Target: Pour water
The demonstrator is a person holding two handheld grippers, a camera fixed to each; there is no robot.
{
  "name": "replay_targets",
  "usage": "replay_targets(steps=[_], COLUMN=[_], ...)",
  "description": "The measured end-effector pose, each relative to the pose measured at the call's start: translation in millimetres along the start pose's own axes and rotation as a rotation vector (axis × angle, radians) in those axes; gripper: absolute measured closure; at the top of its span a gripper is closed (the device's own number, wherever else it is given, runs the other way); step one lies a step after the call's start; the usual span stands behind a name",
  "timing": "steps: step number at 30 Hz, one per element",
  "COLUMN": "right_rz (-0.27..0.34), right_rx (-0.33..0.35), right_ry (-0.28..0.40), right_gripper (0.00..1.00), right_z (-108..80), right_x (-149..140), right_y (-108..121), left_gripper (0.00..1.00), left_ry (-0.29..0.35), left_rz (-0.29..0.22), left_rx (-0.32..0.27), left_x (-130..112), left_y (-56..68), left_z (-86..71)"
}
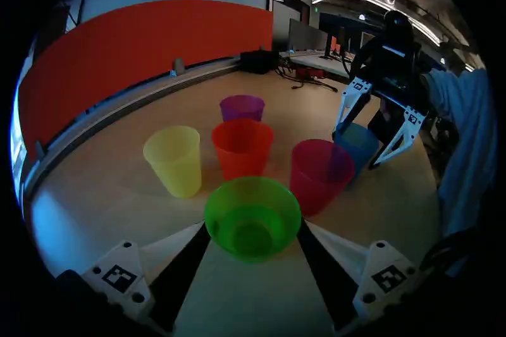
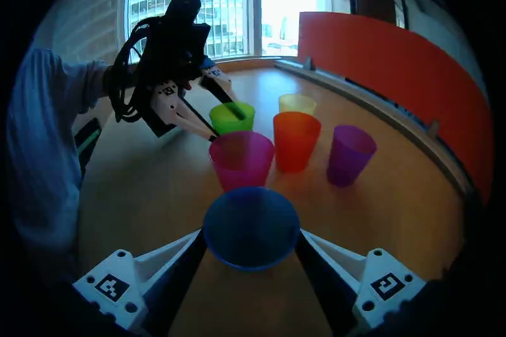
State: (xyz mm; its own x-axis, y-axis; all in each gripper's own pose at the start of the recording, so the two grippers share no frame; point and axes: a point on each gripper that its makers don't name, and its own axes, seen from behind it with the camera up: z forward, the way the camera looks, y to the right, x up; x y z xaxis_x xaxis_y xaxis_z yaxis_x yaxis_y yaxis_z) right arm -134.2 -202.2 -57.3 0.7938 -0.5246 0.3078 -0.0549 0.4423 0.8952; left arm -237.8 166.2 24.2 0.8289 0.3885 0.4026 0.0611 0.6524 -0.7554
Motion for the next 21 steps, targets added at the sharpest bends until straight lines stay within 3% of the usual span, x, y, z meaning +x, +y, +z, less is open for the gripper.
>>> replay_targets(steps=[4,13,17,21], right_rz=[0.001,-0.006,-0.009,-0.006], right_rx=[0.002,-0.004,-0.003,0.004], right_ry=[0.002,0.007,0.012,0.025], right_gripper=[0.0,0.0,0.09,0.09], right_z=[0.4,1.3,1.8,1.7], right_x=[0.7,1.9,2.2,4.2], right_y=[-0.5,0.1,-0.7,-3.8], left_gripper=[0.14,0.14,0.14,0.14], left_ry=[0.004,0.005,0.004,0.005], left_rz=[-0.015,-0.023,-0.022,-0.019], left_rx=[-0.005,-0.006,-0.004,0.0], left_x=[2.5,2.1,2.3,2.2], left_y=[0.1,0.8,0.8,0.8], left_z=[0.5,0.5,0.8,0.9])
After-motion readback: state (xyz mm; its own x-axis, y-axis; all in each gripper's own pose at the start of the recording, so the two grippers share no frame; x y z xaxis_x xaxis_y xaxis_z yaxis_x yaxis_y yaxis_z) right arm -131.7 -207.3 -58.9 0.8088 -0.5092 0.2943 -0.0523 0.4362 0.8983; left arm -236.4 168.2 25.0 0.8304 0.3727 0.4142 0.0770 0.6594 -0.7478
